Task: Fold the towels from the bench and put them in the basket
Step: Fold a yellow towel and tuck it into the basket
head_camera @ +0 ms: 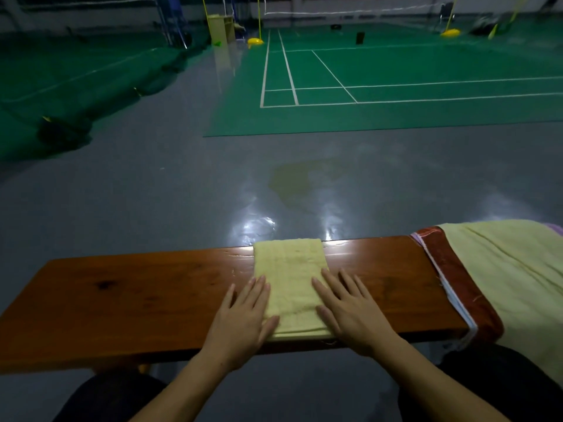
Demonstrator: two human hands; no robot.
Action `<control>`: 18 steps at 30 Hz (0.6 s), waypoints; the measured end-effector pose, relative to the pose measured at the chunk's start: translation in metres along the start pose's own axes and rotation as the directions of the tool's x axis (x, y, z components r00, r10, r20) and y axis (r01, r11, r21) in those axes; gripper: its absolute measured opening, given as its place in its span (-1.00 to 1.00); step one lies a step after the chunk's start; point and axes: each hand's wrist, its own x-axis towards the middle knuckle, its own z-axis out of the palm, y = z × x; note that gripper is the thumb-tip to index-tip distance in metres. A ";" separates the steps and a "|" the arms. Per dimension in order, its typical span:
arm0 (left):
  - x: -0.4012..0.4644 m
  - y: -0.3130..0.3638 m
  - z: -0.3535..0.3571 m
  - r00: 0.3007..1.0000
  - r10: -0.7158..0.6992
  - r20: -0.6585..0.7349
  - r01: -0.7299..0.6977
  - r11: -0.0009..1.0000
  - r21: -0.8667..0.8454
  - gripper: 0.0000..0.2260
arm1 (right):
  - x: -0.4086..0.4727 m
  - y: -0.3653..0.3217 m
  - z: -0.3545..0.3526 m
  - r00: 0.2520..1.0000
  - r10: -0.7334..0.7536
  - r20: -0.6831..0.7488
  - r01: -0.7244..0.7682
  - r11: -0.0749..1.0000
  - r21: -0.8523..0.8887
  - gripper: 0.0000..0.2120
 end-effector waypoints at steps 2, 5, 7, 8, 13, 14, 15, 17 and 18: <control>-0.007 -0.006 -0.014 0.998 0.044 -0.045 -0.045 0.999 -0.030 -0.47 | -0.010 0.008 -0.008 0.999 -0.006 -0.041 0.006 1.000 -0.002 -0.46; -0.022 -0.014 -0.032 0.992 0.105 -0.073 -0.109 0.993 -0.052 -0.64 | -0.026 0.011 -0.023 0.996 -0.060 -0.071 0.061 0.998 0.022 -0.52; -0.029 -0.018 -0.037 0.992 0.118 -0.056 -0.119 0.992 -0.031 -0.67 | -0.037 0.009 -0.027 0.993 -0.080 -0.084 0.086 0.993 0.074 -0.56; -0.030 -0.019 -0.038 0.992 0.114 -0.045 -0.115 0.993 -0.023 -0.67 | -0.042 0.009 -0.027 0.992 -0.085 -0.089 0.093 0.991 0.098 -0.58; -0.025 -0.020 -0.038 0.996 0.074 -0.040 -0.076 0.996 -0.055 -0.67 | -0.038 0.007 -0.021 0.990 -0.083 -0.111 0.090 0.994 0.068 -0.57; -0.022 -0.018 -0.039 0.997 0.069 -0.038 -0.071 0.995 -0.075 -0.68 | -0.034 0.006 -0.020 0.990 -0.084 -0.115 0.092 0.994 0.057 -0.58; -0.020 -0.015 -0.040 0.997 0.065 -0.037 -0.068 0.993 -0.097 -0.71 | -0.030 0.006 -0.018 0.989 -0.083 -0.123 0.090 0.994 0.054 -0.60; -0.015 -0.012 -0.042 0.999 0.039 -0.020 -0.042 0.988 -0.151 -0.78 | -0.023 0.006 -0.016 0.986 -0.061 -0.156 0.072 0.995 0.071 -0.65; -0.013 -0.010 -0.042 1.000 0.022 -0.012 -0.024 0.983 -0.182 -0.81 | -0.020 0.006 -0.015 0.984 -0.042 -0.175 0.058 0.995 0.087 -0.68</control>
